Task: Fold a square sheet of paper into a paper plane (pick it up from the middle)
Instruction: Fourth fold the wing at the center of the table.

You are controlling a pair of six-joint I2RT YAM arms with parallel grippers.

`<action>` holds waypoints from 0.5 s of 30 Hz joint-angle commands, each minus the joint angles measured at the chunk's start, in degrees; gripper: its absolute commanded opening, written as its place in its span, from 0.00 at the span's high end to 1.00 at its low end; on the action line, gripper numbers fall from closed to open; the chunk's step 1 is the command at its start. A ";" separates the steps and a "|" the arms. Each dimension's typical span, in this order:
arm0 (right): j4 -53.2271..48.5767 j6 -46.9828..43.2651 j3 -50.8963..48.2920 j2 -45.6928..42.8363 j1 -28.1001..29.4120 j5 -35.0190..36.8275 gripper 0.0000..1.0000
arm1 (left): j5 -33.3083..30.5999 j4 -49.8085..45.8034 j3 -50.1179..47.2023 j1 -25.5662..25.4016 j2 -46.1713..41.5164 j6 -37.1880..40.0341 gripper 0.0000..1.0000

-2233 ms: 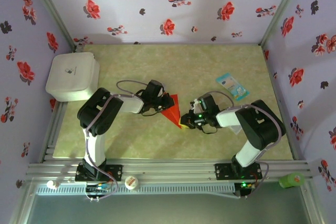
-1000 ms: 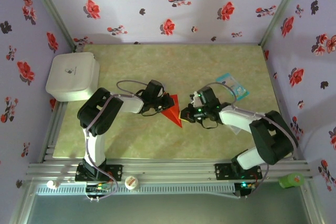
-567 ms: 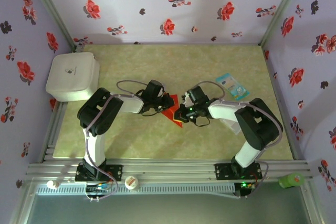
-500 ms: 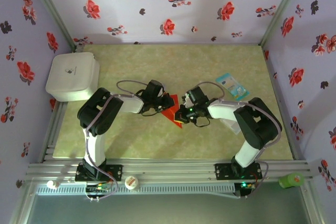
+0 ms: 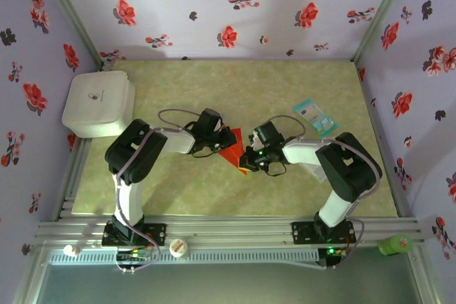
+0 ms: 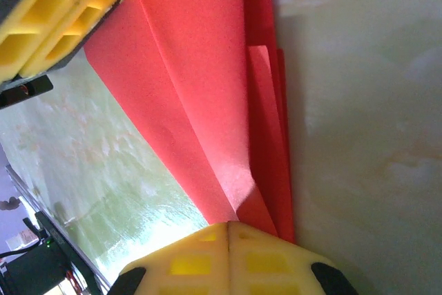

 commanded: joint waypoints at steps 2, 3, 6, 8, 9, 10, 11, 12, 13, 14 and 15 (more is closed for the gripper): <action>-5.11 -2.04 -1.95 -1.79 -0.22 3.64 1.00 | -1.87 -4.67 -1.34 0.41 2.06 1.95 0.91; -6.55 -2.56 -1.82 -1.96 -0.22 4.34 1.00 | -1.88 -4.67 -1.41 0.40 2.06 1.94 0.92; -7.75 -3.26 -2.45 -3.23 -0.22 5.14 1.00 | -2.03 -4.67 -1.43 0.43 2.20 1.95 0.92; -7.93 -3.89 -2.34 -4.29 -0.15 4.62 0.99 | -2.00 -4.70 -1.43 0.40 2.22 2.02 0.91; -8.28 -4.23 -2.10 -4.76 -0.05 4.40 0.99 | -1.99 -4.67 -1.43 0.44 2.30 1.98 0.92; -8.88 -4.51 -1.50 -5.34 0.20 4.49 0.99 | -1.98 -4.67 -1.40 0.43 2.23 2.03 0.92; -9.25 -4.81 -1.04 -5.96 0.38 4.63 0.98 | -1.97 -4.67 -1.42 0.44 2.33 2.01 0.92; -9.42 -4.92 -0.73 -6.48 0.55 4.67 0.98 | -1.99 -4.71 -1.41 0.39 2.34 2.02 0.92; -9.44 -5.00 -0.39 -7.10 0.65 4.74 0.98 | -1.97 -4.71 -1.42 0.37 2.32 1.99 0.92; -9.50 -5.16 -0.15 -7.53 0.79 4.66 0.98 | -1.97 -4.75 -1.44 0.44 2.32 1.88 0.92; -9.53 -5.37 0.26 -7.89 0.96 4.53 0.98 | -1.97 -4.73 -1.51 0.43 2.32 1.95 0.91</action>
